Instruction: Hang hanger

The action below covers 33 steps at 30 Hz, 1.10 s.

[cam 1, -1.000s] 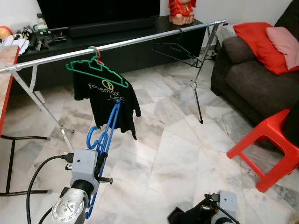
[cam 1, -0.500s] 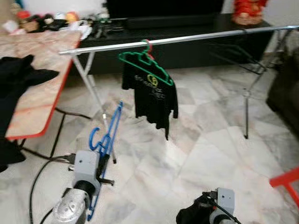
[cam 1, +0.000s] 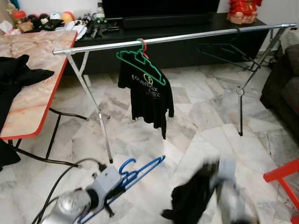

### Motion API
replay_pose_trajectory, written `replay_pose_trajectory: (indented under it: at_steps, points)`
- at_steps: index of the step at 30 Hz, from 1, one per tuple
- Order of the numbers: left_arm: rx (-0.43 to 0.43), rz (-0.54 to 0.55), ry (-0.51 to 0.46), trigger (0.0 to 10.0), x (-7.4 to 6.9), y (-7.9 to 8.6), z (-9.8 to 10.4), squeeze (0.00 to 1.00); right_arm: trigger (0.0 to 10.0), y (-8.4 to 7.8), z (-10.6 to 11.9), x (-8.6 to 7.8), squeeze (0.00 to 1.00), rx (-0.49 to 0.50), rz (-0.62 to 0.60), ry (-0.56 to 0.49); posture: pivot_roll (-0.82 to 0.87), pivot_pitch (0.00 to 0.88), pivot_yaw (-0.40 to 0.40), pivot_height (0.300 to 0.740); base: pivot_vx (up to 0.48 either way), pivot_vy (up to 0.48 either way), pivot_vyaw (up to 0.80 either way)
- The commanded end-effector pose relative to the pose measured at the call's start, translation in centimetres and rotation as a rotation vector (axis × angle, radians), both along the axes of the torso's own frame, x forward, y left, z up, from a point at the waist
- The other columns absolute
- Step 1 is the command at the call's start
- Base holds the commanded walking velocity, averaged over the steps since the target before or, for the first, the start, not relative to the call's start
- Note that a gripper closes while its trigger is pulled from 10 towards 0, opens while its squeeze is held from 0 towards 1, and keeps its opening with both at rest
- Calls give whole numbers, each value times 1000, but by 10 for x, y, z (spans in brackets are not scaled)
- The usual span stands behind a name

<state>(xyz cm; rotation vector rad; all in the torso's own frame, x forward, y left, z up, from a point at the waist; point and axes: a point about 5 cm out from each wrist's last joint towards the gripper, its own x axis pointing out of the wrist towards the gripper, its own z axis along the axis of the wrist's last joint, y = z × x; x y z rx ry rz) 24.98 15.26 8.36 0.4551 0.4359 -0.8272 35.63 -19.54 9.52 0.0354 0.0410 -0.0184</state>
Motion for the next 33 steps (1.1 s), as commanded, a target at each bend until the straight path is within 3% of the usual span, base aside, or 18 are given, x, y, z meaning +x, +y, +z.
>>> replay_pose_trajectory:
  at_steps: [1,5,9,15,23,33]
  points:
    - [70,-38,85,10000,-3,5,-12,0,10000,9,-17,-7,0,-9,71,77,41,133,-7,740,0,0,0]
    - [113,-75,95,10000,6,4,-11,0,10000,19,-9,-2,0,-20,170,55,36,133,-13,740,0,0,0]
    - [99,-113,89,10000,19,-8,-5,0,10000,29,-12,-1,0,-70,265,126,32,131,-18,740,0,0,0]
    - [53,-164,101,10000,22,-21,-1,0,10000,32,-22,-5,0,-89,284,181,31,131,-22,740,0,0,0]
    - [24,-94,55,10000,34,-30,2,0,10000,36,-21,-4,0,-83,303,187,23,117,-20,740,0,0,0]
    - [-93,-1,45,10000,34,-33,7,0,10000,46,-26,-7,0,-63,324,202,33,100,-18,740,0,0,0]
